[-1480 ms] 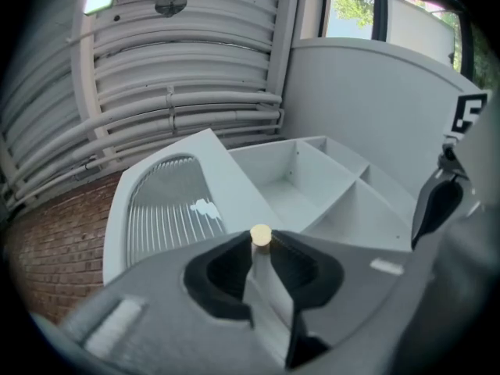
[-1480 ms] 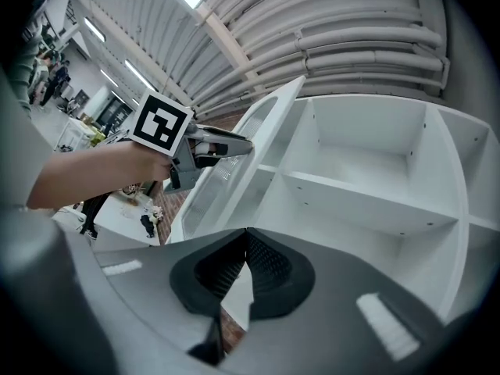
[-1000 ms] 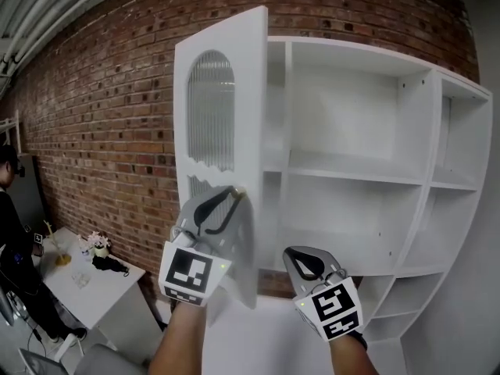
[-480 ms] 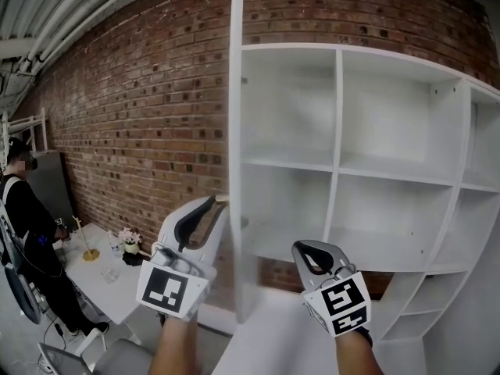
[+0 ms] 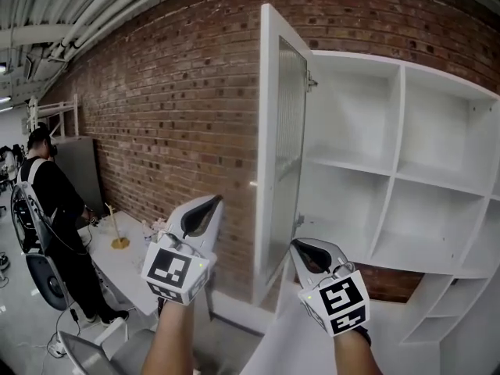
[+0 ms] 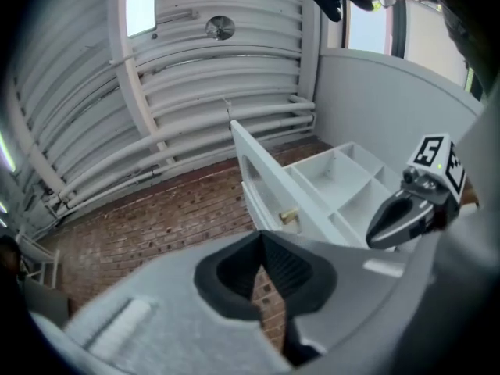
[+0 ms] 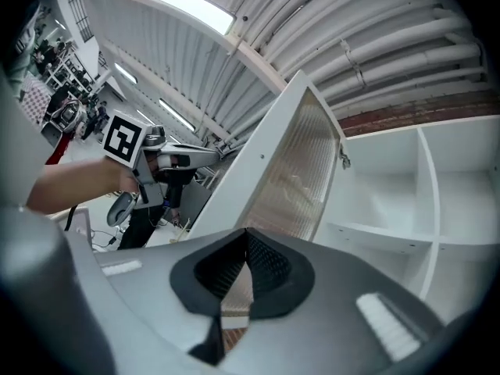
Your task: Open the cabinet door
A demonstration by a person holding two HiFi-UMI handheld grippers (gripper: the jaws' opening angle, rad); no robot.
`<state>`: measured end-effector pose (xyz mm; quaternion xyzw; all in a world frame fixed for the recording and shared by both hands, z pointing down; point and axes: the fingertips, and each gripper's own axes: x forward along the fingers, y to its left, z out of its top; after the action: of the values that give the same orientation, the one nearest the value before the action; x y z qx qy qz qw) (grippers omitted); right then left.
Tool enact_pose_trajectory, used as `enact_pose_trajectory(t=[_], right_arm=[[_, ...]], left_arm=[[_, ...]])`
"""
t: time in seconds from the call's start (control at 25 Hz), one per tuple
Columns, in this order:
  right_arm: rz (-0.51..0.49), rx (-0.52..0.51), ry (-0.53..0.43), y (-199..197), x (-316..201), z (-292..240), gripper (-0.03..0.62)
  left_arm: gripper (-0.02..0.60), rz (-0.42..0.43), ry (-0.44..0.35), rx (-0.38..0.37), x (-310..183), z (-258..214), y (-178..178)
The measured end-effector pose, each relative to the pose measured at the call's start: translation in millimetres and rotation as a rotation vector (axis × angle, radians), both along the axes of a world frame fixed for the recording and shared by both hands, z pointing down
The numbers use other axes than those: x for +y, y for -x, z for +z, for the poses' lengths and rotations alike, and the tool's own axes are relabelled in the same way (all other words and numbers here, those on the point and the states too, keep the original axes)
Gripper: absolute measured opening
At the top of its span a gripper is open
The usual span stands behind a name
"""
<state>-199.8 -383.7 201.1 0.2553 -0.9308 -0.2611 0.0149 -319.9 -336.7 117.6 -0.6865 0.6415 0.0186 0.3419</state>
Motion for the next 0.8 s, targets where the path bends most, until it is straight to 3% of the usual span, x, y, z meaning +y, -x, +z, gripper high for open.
enact_pose_trajectory(t=[0.44, 0.8], right_arm=[[0.032, -0.027, 0.01, 48, 10, 2, 0.005], [0.062, -0.025, 0.014, 49, 8, 3, 0.005]], left_arm=[[0.002, -0.043, 0.118, 0.057, 26, 62, 63], [0.002, -0.024, 0.163, 0.077, 21, 85, 64]])
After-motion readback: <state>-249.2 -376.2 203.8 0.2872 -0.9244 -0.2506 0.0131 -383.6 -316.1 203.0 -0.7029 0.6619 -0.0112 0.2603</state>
